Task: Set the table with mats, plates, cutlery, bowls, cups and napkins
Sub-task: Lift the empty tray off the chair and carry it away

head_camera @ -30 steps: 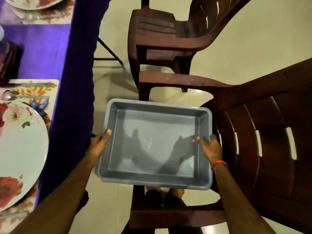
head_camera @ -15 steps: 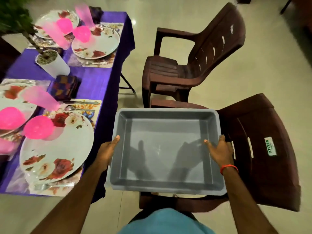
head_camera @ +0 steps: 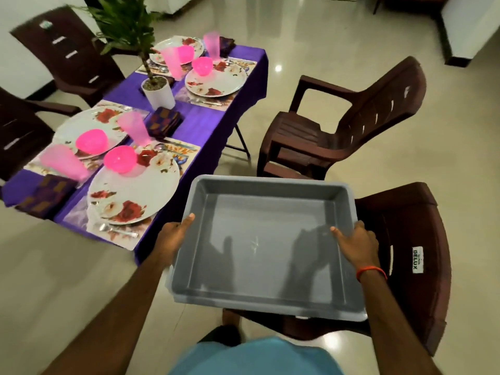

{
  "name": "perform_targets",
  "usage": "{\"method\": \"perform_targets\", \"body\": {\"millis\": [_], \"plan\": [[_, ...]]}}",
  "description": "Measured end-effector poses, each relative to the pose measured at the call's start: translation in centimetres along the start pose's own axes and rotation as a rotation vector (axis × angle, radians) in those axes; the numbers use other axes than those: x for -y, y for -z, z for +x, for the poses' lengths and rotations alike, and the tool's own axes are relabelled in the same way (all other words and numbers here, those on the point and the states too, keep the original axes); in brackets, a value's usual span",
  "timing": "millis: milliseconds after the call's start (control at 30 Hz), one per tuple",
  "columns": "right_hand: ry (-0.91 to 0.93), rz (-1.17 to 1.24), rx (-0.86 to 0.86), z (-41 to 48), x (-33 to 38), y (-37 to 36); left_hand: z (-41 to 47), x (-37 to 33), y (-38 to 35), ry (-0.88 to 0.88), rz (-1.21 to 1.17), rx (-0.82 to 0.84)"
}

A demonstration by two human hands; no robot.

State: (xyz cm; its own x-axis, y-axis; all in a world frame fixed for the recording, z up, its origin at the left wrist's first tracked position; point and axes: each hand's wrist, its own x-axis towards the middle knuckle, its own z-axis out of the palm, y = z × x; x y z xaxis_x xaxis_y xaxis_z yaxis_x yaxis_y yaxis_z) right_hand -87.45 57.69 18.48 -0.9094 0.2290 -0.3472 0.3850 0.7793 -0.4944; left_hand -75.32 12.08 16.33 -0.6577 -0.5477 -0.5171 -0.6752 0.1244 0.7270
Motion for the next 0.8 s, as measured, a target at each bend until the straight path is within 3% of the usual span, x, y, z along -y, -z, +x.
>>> {"method": "perform_targets", "body": {"millis": [333, 800], "plan": [[0.160, -0.097, 0.079, -1.8, 0.2, 0.0, -10.6, 3.9, 1.5, 0.102, -0.128, -0.171], [0.434, -0.087, 0.196, -8.6, 6.1, -4.1, -19.4, 12.1, 8.9, 0.150, -0.252, -0.411]]}}
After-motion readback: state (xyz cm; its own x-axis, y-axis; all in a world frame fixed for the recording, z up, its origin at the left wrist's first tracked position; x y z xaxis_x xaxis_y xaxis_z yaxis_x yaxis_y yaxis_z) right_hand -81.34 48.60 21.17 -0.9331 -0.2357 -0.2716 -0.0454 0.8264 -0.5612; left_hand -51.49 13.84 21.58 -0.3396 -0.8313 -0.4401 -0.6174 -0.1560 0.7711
